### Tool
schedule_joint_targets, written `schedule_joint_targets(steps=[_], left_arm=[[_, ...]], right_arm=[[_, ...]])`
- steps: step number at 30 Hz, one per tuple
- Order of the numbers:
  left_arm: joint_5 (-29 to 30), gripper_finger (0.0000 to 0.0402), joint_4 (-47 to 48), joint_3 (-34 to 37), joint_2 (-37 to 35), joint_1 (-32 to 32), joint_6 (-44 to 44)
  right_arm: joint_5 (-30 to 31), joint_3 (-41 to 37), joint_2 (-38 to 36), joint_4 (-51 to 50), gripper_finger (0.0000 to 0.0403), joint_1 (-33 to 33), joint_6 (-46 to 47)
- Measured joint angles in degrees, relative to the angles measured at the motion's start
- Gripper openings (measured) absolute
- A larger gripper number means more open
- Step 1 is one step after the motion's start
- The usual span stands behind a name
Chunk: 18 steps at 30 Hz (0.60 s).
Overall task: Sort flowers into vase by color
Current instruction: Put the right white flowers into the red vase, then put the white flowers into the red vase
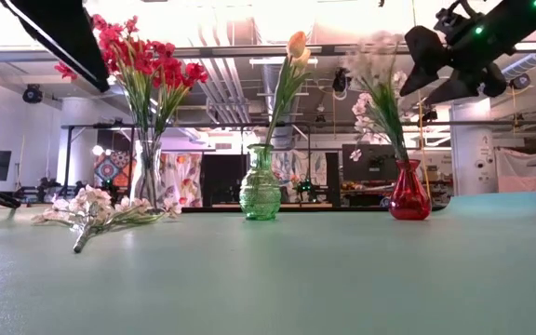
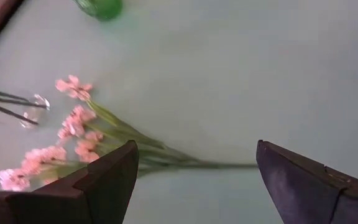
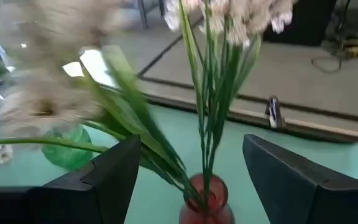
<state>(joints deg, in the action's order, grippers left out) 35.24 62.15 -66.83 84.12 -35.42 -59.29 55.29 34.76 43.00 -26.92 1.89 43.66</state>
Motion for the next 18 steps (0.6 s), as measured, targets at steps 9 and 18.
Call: schedule_joint_targets(steps=[9,18], left_arm=[[-9.39,0.0308,2.55,0.19,0.00,-0.96,-2.21],[-10.79,0.0308,3.83,0.42,0.00,-1.44,-14.82]], right_arm=[[-5.48,0.75,1.16,-4.32,0.0271,-0.02,4.54],[-7.98,2.60,0.95,-7.43,0.0271,-0.02,5.02]])
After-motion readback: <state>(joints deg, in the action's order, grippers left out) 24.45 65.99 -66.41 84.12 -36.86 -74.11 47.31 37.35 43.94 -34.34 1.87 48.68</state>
